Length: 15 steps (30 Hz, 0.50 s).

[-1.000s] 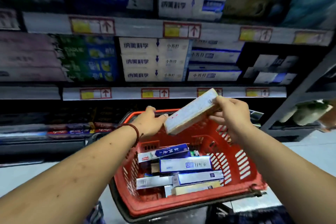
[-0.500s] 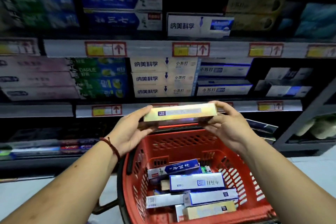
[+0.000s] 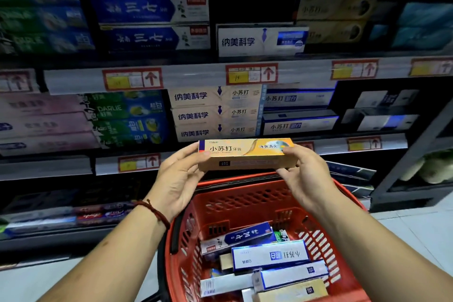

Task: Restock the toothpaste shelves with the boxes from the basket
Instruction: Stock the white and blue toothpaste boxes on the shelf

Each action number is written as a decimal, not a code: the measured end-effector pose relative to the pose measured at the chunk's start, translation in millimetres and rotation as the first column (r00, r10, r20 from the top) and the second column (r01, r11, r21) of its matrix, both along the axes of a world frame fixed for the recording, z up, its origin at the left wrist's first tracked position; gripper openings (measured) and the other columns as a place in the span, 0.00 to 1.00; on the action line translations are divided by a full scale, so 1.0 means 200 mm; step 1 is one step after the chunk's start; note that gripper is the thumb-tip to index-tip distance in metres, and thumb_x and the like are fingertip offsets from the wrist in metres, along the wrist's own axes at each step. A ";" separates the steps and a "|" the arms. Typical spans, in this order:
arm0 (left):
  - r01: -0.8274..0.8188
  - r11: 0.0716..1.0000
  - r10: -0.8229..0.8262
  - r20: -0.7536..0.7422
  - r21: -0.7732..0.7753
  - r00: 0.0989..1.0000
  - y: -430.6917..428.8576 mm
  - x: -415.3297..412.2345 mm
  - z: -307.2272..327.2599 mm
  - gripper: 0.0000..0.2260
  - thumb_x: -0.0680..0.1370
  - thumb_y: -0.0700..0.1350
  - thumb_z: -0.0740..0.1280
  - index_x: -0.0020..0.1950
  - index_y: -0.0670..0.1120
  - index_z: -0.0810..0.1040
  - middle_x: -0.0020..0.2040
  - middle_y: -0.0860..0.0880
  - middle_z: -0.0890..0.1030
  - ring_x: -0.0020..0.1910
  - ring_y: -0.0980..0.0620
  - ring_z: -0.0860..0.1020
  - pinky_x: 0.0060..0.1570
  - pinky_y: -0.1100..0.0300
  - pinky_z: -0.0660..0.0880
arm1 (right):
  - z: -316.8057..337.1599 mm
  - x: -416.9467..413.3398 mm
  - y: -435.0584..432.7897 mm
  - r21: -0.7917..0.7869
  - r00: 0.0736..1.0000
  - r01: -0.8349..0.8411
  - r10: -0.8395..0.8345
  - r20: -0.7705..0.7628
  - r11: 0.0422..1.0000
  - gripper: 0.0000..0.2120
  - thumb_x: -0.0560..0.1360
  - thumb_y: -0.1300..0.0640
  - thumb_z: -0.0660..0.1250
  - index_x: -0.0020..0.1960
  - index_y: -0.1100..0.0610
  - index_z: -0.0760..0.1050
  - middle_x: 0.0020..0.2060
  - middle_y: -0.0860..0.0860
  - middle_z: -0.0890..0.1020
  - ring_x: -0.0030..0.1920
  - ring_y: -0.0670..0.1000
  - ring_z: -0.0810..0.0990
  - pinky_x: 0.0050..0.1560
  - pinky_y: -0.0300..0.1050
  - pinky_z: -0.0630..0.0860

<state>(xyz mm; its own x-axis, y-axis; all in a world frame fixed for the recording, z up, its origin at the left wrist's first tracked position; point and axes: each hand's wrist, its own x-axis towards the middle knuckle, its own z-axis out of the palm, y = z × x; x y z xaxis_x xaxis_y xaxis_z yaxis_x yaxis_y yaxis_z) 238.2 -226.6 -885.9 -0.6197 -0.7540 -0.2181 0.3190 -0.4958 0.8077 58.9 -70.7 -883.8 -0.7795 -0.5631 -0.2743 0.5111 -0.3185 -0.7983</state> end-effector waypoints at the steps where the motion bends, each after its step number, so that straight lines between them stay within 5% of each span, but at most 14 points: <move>1: -0.008 1.000 0.008 -0.008 0.000 1.000 0.00 -0.01 0.00 0.18 0.74 0.30 0.70 0.64 0.37 0.79 0.55 0.36 0.85 0.56 0.44 0.84 0.59 0.53 0.80 | 0.00 0.00 0.00 0.014 1.000 0.005 -0.005 -0.013 1.000 0.17 0.76 0.70 0.68 0.63 0.66 0.73 0.57 0.66 0.82 0.57 0.62 0.83 0.62 0.60 0.79; 4: -0.037 0.999 0.037 -0.022 -0.007 0.999 -0.01 -0.02 -0.02 0.18 0.74 0.31 0.71 0.64 0.39 0.80 0.55 0.38 0.85 0.55 0.45 0.84 0.55 0.57 0.82 | -0.01 -0.02 0.03 0.051 0.999 -0.004 0.007 -0.047 0.999 0.14 0.74 0.70 0.69 0.59 0.63 0.76 0.55 0.66 0.83 0.52 0.60 0.84 0.60 0.58 0.79; 8: -0.065 0.992 0.072 0.054 -0.111 0.996 -0.02 -0.03 -0.03 0.15 0.76 0.35 0.72 0.63 0.40 0.82 0.56 0.40 0.86 0.57 0.45 0.84 0.57 0.54 0.82 | -0.01 -0.03 0.04 0.120 0.988 -0.008 0.026 -0.151 0.993 0.13 0.77 0.67 0.69 0.61 0.58 0.79 0.56 0.60 0.85 0.57 0.59 0.84 0.61 0.59 0.79; 15: -0.264 0.875 0.370 0.209 -0.407 0.905 0.03 -0.04 -0.08 0.13 0.73 0.45 0.79 0.56 0.50 0.87 0.50 0.46 0.87 0.54 0.45 0.85 0.61 0.45 0.79 | -0.04 0.03 0.01 0.239 0.915 0.135 -0.028 -0.402 0.962 0.07 0.79 0.61 0.69 0.54 0.52 0.82 0.46 0.55 0.87 0.54 0.59 0.85 0.62 0.61 0.79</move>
<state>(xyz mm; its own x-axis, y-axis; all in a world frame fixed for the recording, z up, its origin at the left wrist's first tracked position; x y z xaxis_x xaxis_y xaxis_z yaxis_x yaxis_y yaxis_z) 230.0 -221.5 -901.7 -0.2892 -0.9571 -0.0167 0.1501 -0.0626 0.9867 64.3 -68.6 -892.3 -0.8934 -0.4448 -0.0632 0.1212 -0.1032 -0.9872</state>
